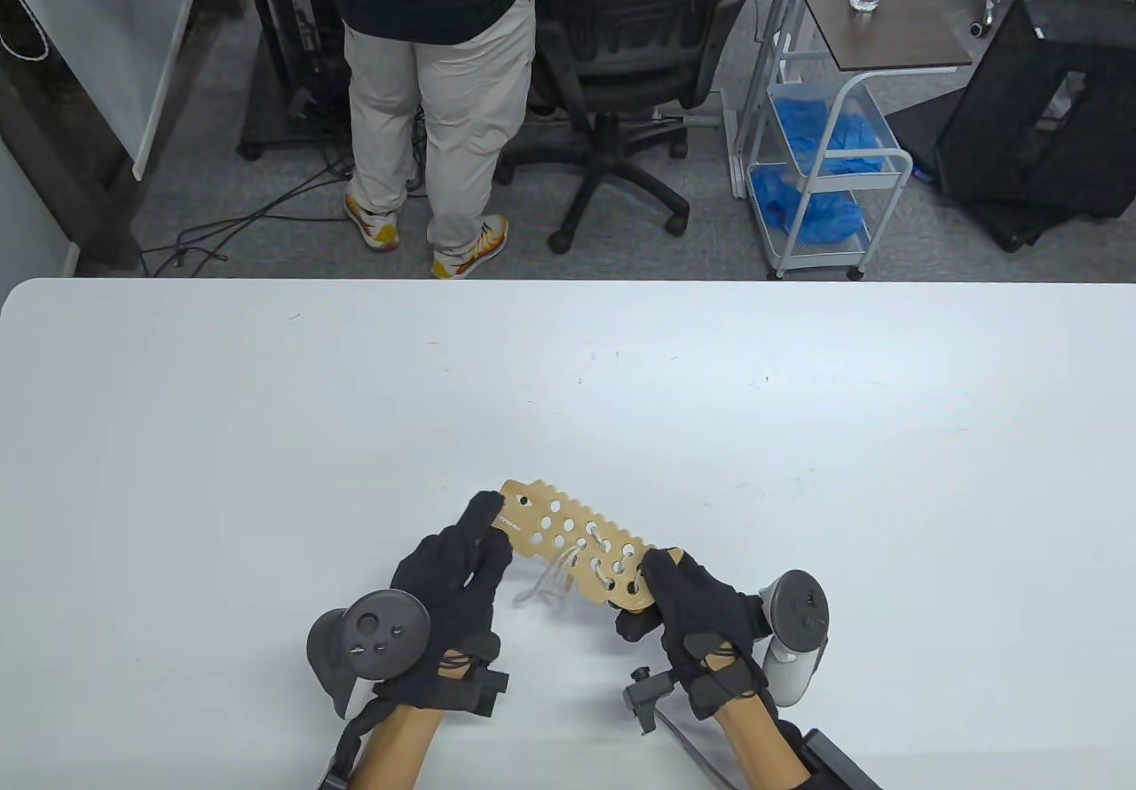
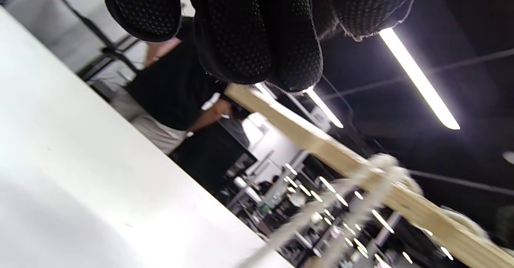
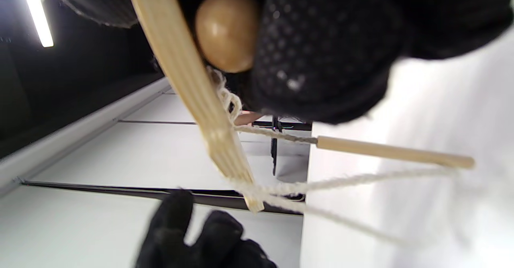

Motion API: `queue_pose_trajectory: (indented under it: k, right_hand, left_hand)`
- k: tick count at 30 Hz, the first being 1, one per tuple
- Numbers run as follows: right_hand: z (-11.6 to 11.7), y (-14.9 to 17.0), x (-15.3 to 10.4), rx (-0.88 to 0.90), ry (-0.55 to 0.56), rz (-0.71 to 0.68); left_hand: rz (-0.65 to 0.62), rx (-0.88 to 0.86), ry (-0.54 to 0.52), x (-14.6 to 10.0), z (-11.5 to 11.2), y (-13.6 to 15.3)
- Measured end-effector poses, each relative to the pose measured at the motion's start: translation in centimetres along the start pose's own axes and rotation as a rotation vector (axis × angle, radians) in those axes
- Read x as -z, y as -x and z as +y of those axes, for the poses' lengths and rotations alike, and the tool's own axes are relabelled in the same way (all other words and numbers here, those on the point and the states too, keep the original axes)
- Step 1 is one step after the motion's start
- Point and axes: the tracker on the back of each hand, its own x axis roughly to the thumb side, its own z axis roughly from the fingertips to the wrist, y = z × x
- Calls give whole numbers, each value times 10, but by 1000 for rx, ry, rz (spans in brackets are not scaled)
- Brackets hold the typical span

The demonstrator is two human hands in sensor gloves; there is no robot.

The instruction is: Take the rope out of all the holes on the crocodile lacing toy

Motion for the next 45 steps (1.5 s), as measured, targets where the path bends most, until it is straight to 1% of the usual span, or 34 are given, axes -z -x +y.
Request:
queue_pose_trajectory:
  k: [5,9,12,15,18,20,22,27,34,37,45]
  right_hand:
    - [3,1,0,152,-41,1]
    - [8,1,1,202,-98,-12]
    - [11,0,1,210,-139,-20]
    - [16,-1,1,217,-191,-30]
    - [20,-2,1,225,-220,-34]
    - [21,-2,1,225,-225,-37]
    - [21,-3,1,223,-226,-40]
    - [20,-3,1,247,-225,-43]
    - [23,-4,1,263,-252,-53]
    - [22,-4,1,245,-236,-45]
    - [11,-2,3,213,-160,-28]
  left_hand:
    - [112,-81,12,2,-3,15]
    - [160,-182,78,3,-12,22]
    - [139,-234,181,4,-22,22]
    - [65,-288,299,6,-32,16]
    - [37,-371,408,5,-40,12]
    - [37,-450,448,4,-44,11]
    - [24,-485,482,4,-46,11]
    - [-8,-450,549,4,-49,9]
    - [-37,-370,595,2,-53,4]
    - [-32,-357,585,2,-52,4]
    - [-9,-324,514,3,-46,6]
